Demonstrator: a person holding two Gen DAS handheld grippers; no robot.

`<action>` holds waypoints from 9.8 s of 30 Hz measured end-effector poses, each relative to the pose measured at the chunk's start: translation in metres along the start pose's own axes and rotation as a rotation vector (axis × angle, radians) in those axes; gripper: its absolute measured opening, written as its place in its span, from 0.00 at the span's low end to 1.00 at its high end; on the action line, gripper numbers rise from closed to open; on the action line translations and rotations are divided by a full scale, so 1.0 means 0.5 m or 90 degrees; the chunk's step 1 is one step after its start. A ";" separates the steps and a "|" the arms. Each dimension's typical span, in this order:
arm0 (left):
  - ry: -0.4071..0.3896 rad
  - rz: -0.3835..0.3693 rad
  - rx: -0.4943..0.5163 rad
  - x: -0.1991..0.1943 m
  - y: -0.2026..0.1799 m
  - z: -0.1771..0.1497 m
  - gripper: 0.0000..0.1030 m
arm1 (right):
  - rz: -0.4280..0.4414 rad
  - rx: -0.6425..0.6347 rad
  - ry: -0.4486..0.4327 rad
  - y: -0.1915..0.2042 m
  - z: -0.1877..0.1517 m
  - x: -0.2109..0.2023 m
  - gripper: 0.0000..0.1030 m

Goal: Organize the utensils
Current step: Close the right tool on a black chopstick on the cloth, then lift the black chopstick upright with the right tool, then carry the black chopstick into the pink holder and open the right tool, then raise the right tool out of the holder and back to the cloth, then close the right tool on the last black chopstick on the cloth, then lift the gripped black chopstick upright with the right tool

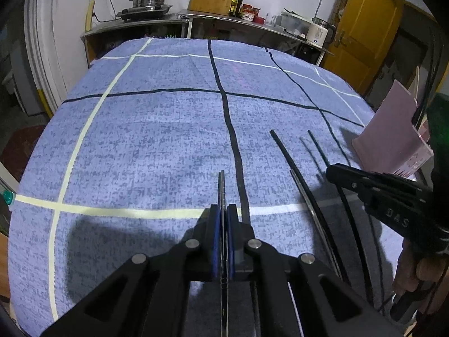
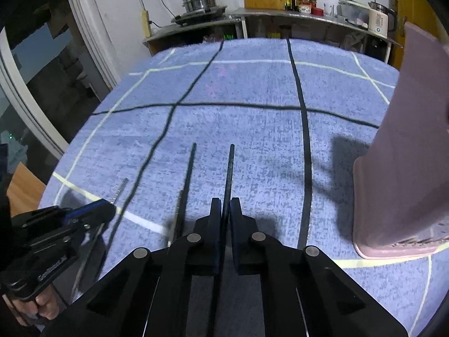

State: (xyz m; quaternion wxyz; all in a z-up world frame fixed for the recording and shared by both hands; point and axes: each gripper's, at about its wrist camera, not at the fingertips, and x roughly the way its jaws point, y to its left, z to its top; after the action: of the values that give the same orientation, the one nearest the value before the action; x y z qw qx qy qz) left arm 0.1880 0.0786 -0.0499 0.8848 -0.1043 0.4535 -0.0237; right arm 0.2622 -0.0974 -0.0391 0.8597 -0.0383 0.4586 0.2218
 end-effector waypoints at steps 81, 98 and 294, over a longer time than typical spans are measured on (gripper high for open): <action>-0.180 -0.211 0.163 -0.227 -0.440 0.261 0.05 | -0.076 0.085 -0.359 -0.206 0.072 -0.542 0.05; -0.165 -0.198 0.184 -0.160 -0.440 0.222 0.05 | -0.087 0.088 -0.315 -0.230 0.062 -0.445 0.05; -0.161 -0.105 0.073 -0.280 -0.130 0.059 0.06 | 0.028 -0.010 -0.209 0.004 -0.013 -0.372 0.05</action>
State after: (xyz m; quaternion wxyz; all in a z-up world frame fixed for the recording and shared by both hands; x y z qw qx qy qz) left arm 0.1330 0.0393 0.0921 0.9343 -0.0927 0.3265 -0.1090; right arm 0.1667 -0.1618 0.1073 0.9177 0.0022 0.3107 0.2475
